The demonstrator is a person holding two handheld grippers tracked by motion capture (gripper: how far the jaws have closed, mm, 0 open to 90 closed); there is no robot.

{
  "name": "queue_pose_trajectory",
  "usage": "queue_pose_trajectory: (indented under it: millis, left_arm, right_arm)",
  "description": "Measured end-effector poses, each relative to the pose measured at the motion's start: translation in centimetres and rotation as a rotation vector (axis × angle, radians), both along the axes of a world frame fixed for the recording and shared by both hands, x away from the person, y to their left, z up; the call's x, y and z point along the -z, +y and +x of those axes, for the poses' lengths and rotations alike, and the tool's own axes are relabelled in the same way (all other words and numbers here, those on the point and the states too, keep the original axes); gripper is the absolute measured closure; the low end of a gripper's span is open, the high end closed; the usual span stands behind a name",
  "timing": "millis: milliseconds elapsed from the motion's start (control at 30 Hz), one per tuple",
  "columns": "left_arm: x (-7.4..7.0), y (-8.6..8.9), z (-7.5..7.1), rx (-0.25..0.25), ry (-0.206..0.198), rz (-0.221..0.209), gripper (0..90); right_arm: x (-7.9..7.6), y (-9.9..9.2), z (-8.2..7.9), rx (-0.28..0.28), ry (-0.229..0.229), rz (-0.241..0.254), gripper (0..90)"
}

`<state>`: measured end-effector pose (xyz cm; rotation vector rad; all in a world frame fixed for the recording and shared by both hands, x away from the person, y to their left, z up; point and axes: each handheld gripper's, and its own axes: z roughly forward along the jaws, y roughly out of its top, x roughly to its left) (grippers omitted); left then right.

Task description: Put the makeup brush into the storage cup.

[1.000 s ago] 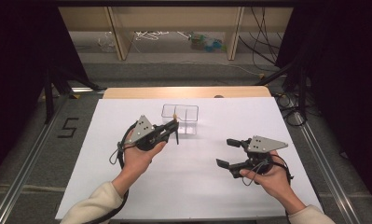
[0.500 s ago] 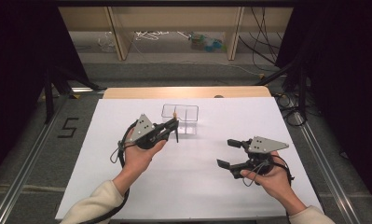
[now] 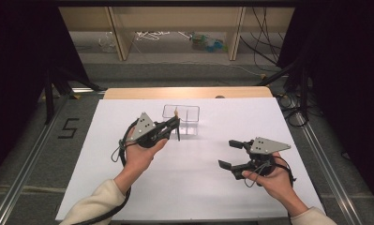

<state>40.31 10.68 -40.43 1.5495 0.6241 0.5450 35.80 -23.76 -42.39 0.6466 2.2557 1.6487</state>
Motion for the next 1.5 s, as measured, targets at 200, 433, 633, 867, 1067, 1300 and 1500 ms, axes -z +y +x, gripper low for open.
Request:
queue_pose_trajectory:
  millis: [200,433,633,867,1067,1300,1500]
  left_arm:
    - [-0.2,-0.1,0.2,0.003,-0.008,0.002,83.3]
    - [-0.5,-0.1,0.4,-0.001,-0.013,0.006,83.3]
    - [-0.6,-0.2,0.6,-0.001,-0.01,-0.01,83.3]
    - [-0.8,-0.2,0.7,-0.005,-0.018,-0.009,83.3]
    - [-1.0,-0.3,0.8,-0.006,-0.019,-0.011,83.3]
    - [-1.2,-0.5,1.1,-0.001,-0.033,-0.021,83.2]
    - [-1.5,-0.5,1.3,-0.003,-0.04,-0.012,83.3]
  right_arm:
    - [-0.1,-0.1,0.0,0.005,0.007,-0.013,17.6]
    - [-0.1,-0.1,-0.1,0.005,0.008,-0.012,17.6]
    - [-0.1,-0.1,-0.1,0.004,0.004,-0.011,17.6]
    - [0.0,-0.1,0.0,0.006,0.0,-0.006,17.6]
    - [-0.1,-0.2,-0.1,0.008,0.008,-0.009,17.6]
    - [0.0,-0.2,0.0,0.006,0.01,-0.009,17.6]
    - [0.0,-0.2,0.0,0.007,0.009,-0.007,17.6]
